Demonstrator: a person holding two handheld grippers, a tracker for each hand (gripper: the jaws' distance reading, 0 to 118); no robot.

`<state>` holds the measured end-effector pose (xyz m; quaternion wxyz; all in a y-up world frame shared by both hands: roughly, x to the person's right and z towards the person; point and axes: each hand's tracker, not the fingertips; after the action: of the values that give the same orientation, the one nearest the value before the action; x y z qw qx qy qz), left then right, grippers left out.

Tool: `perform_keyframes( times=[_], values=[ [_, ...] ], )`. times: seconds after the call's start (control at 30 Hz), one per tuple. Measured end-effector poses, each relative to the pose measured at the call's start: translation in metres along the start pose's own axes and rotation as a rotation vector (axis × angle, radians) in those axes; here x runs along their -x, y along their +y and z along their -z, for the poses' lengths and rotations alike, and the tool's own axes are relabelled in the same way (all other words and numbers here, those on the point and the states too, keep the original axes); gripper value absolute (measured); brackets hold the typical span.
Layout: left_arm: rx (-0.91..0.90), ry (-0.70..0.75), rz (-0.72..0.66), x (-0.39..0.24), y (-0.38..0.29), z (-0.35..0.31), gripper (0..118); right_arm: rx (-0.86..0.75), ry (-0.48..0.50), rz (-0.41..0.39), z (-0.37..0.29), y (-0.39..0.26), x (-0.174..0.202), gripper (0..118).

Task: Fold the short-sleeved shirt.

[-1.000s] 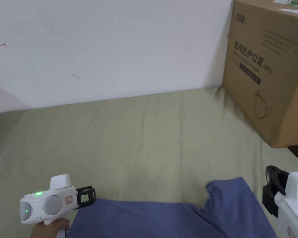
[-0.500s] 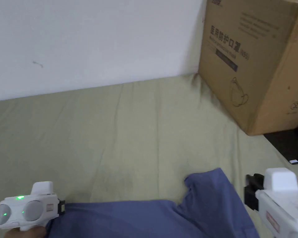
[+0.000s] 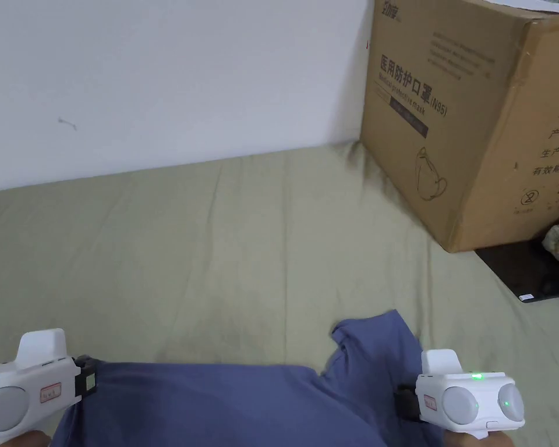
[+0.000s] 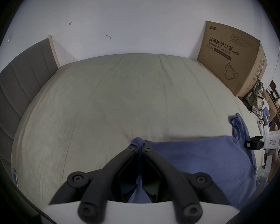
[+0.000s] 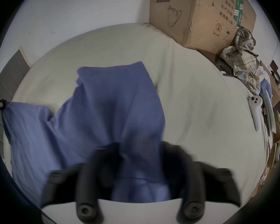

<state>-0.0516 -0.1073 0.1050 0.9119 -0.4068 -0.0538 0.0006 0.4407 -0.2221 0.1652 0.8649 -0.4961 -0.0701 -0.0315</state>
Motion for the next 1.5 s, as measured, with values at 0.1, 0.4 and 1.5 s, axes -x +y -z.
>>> perform_keyframes(
  times=[0.1,0.4,1.5],
  values=[
    [-0.005,0.003,-0.021,0.005,-0.004,-0.009,0,-0.044,0.026,-0.077,-0.027,-0.001,0.013,2],
    [-0.125,0.004,-0.135,0.025,0.0,-0.086,0,-0.36,0.069,-0.113,-0.154,0.029,-0.009,1],
    [-0.691,0.188,-0.086,0.051,0.311,-0.218,0,-1.0,0.249,-0.104,-0.345,0.333,0.035,2]
  ],
)
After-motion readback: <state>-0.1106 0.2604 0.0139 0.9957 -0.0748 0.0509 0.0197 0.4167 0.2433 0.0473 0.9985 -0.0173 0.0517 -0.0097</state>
